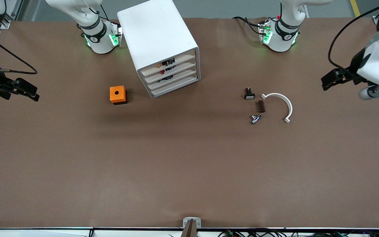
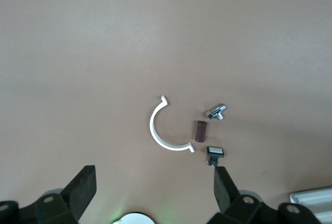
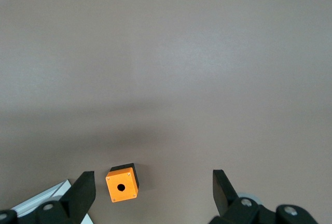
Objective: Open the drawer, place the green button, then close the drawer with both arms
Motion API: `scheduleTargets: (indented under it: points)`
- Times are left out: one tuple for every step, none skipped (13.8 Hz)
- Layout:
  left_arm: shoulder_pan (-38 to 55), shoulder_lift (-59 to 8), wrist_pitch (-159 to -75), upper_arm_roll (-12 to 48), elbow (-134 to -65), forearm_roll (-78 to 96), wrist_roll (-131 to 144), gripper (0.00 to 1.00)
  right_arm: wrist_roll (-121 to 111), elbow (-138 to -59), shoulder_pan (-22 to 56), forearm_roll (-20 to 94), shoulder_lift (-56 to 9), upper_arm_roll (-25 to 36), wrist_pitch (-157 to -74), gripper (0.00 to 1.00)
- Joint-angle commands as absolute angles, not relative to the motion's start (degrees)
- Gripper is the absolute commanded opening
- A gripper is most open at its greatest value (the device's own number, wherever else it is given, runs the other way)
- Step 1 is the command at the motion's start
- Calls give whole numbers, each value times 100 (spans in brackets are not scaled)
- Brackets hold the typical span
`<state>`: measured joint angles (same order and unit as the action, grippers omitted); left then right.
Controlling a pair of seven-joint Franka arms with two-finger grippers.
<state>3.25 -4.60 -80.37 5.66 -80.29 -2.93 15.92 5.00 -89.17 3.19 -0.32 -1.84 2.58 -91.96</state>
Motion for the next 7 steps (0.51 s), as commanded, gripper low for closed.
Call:
scheduleTargets:
  points:
    - [-26, -11, -8068, 589, -8488, -105, 1030, 100, 562, -8912, 167, -35, -141, 123, -9141, 100]
    - [-44, 235, -8199, 580, -8821, -105, 976, 100, 571, -8912, 176, -35, -141, 123, -9132, 100]
    - [-70, 455, -8322, 580, -9094, -97, 967, 100, 571, -8912, 184, -35, -141, 114, -9132, 100]
    - [-96, 605, -8402, 580, -9305, -105, 967, 100, 571, -8912, 185, -35, -141, 114, -9132, 100]
    - [-105, 633, -8402, 580, -9316, -105, 975, 100, 580, -8912, 185, -26, -141, 114, -9132, 100]
    - [-105, 624, -8402, 580, -9282, -105, 967, 100, 580, -8912, 176, -18, -141, 114, -9132, 100]
    - [-105, 598, -8402, 580, -9255, -114, 967, 100, 571, -8912, 167, -18, -141, 123, -9141, 100]
